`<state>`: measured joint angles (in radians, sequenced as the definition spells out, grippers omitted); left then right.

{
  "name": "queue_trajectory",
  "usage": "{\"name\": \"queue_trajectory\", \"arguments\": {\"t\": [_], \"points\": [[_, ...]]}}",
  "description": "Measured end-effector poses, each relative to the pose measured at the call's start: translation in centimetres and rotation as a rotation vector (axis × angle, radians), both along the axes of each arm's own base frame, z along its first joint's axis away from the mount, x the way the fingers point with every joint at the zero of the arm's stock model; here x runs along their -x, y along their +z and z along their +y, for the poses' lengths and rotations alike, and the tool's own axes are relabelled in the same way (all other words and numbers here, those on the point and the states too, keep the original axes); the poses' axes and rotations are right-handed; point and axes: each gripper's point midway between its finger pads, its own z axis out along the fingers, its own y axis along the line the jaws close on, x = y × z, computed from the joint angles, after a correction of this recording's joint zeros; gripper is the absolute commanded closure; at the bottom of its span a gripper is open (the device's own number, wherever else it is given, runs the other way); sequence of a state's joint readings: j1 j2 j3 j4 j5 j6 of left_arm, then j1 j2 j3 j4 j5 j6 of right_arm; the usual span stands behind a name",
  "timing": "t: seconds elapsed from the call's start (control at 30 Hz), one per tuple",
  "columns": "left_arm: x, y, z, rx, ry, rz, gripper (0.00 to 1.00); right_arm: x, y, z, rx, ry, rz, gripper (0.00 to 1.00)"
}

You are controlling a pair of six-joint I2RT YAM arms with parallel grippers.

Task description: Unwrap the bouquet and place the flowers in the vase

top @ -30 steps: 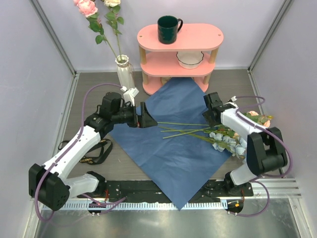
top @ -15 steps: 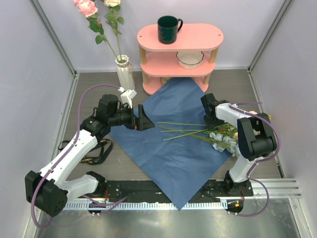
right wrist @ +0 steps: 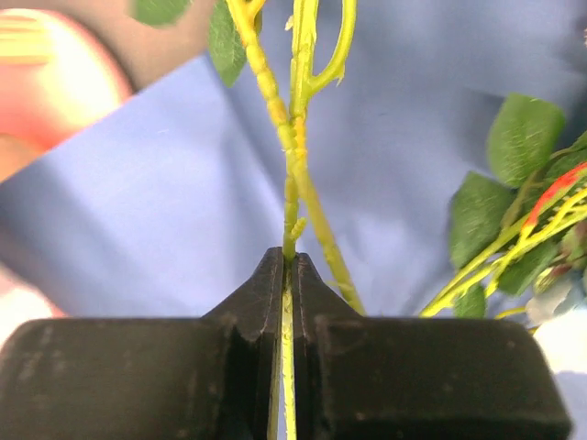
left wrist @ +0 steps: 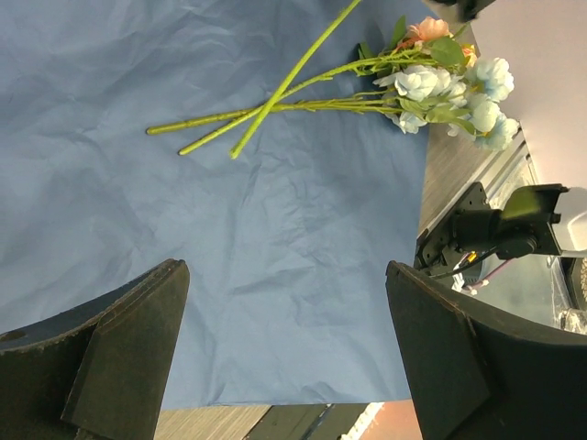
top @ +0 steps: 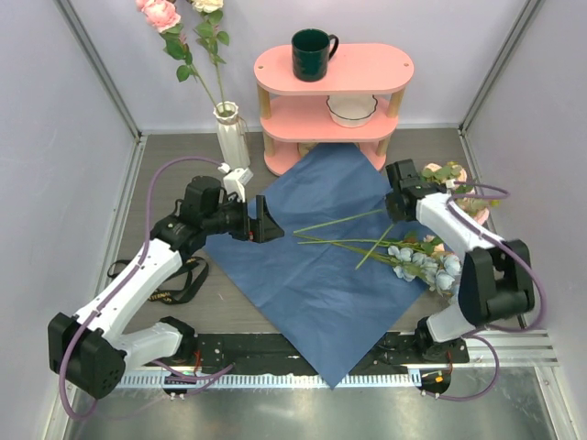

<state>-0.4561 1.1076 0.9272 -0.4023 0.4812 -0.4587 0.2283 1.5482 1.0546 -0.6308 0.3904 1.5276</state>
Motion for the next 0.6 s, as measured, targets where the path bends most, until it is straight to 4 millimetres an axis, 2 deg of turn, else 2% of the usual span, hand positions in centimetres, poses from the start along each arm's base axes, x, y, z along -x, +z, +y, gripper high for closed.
{"name": "queue_trajectory", "arguments": {"t": [0.17, 0.23, 0.3, 0.37, 0.43, 0.53, 0.6], "points": [[-0.3, -0.6, 0.1, -0.018, 0.001, 0.002, 0.07, -0.8, 6.7, 0.2, -0.047, 0.021, -0.22, 0.99], [-0.3, -0.6, 0.1, -0.022, -0.002, -0.001, 0.07, -0.7, 7.8, 0.1, -0.062, 0.02, -0.284, 0.99], [-0.4, -0.8, 0.1, -0.027, -0.003, 0.0, 0.07, -0.4, 7.8, -0.1, -0.088, 0.017, -0.346, 0.99], [-0.5, -1.1, 0.1, -0.033, -0.002, 0.007, 0.07, 0.0, 6.0, 0.0, -0.14, 0.016, -0.389, 0.99], [-0.7, -1.6, 0.1, -0.042, 0.002, 0.02, 0.07, 0.5, 3.2, 0.4, -0.205, 0.022, -0.438, 0.99], [-0.9, -2.1, 0.1, -0.048, 0.013, 0.038, 0.07, 2.3, -2.4, 1.0, -0.292, 0.044, -0.504, 0.99], [-0.9, -2.1, 0.0, -0.044, 0.021, 0.046, 0.07, 2.8, -4.4, 1.3, -0.334, 0.07, -0.544, 0.99]]}}
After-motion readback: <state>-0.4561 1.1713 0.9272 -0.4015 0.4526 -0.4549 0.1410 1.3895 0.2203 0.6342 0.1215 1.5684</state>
